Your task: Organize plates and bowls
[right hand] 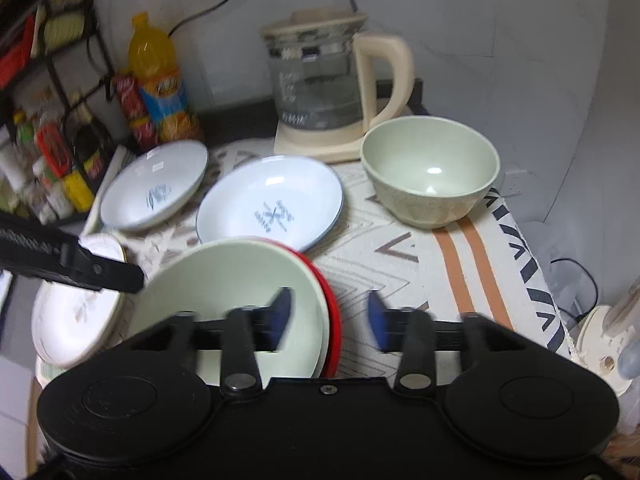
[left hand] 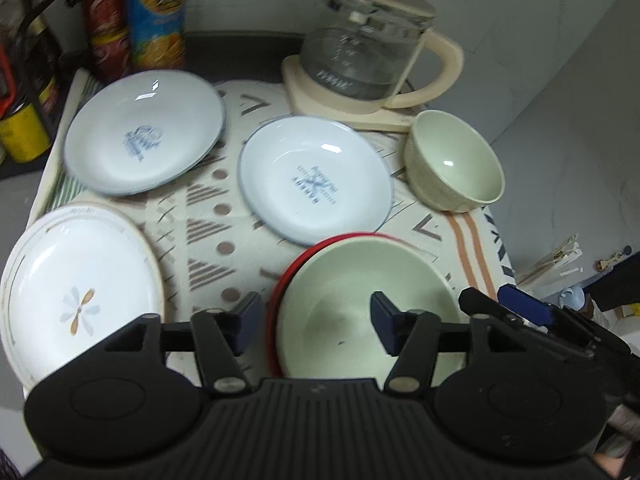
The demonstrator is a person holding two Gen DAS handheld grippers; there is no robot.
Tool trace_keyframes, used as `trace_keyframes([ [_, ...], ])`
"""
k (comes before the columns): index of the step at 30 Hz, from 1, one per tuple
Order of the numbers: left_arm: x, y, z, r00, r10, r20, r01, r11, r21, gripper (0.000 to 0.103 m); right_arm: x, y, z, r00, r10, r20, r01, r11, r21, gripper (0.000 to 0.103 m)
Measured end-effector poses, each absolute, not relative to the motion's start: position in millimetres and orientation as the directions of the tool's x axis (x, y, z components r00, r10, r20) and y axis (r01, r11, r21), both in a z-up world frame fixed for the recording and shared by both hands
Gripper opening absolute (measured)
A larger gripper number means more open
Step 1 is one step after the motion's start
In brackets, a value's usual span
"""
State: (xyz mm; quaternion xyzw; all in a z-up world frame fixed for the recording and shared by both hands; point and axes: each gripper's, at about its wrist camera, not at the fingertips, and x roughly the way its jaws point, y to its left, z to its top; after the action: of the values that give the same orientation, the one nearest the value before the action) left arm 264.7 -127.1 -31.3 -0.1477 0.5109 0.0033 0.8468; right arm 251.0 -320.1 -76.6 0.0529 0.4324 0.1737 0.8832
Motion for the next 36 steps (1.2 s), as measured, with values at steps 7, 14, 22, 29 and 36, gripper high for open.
trace_keyframes([
  [7, 289, -145, -24, 0.502, -0.175, -0.847, -0.104, 0.960, -0.260, 0.073, 264, -353, -68, 0.600, 0.398, -0.694, -0.182, 0.913, 0.366, 0.089],
  [14, 318, -161, -20, 0.522, -0.169, -0.836, -0.092, 0.963, -0.252, 0.080, 278, -378, -73, 0.629, 0.380, -0.678, -0.113, 0.908, 0.404, 0.098],
  [22, 353, -175, -29, 0.515, -0.184, -0.837, -0.070, 0.964, -0.255, 0.081, 297, -400, -86, 0.630, 0.348, -0.695, -0.056, 0.912, 0.406, 0.098],
  [29, 388, -185, -44, 0.500, -0.181, -0.847, -0.082, 0.964, -0.254, 0.081, 326, -412, -93, 0.645, 0.337, -0.686, -0.010, 0.901, 0.434, 0.098],
  [36, 423, -188, -61, 0.480, -0.189, -0.857, -0.106, 0.957, -0.270, 0.081, 358, -419, -109, 0.643, 0.317, -0.697, 0.046, 0.892, 0.449, 0.098],
])
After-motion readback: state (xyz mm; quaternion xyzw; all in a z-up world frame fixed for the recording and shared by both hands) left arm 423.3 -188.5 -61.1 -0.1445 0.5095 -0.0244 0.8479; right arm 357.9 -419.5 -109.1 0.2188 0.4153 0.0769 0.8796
